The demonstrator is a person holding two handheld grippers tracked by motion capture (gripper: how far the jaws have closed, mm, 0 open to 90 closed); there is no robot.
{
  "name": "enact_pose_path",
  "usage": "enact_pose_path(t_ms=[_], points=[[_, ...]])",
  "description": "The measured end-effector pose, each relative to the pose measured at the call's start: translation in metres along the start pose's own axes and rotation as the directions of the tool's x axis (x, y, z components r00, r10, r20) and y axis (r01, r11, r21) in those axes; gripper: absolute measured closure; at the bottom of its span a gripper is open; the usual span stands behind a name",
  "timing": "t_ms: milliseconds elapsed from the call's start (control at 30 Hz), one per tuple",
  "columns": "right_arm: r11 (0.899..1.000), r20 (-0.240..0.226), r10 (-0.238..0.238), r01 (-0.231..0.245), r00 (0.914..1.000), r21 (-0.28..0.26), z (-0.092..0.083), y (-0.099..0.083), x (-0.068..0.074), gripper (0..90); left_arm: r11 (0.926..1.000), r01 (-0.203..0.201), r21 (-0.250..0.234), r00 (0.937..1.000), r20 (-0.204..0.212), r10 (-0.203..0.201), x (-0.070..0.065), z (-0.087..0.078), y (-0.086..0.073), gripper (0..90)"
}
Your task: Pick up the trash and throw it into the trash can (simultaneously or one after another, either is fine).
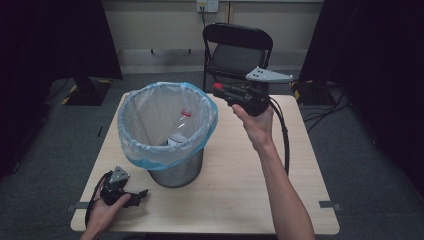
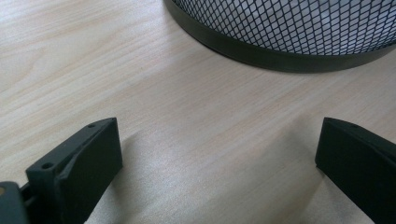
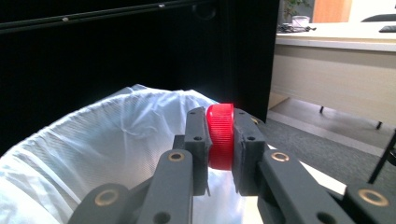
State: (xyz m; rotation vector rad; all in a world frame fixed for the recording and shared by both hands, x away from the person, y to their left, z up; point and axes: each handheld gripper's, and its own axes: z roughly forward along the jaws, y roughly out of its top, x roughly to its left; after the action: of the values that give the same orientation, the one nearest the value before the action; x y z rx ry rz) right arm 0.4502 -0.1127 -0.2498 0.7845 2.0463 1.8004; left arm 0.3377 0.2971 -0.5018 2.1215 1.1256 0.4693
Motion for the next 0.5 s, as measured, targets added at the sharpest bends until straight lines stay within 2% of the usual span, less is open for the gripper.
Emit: enact_pose_path(t_ms=[500], points=[[1.0,-0.077,-0.026,0.026,0.9967,-0.007,0.027,0.012,0.027,79.7,1.0,0.0,0.0,1.0,0.0,0.0,0.0,0.0,0.0,0.0]])
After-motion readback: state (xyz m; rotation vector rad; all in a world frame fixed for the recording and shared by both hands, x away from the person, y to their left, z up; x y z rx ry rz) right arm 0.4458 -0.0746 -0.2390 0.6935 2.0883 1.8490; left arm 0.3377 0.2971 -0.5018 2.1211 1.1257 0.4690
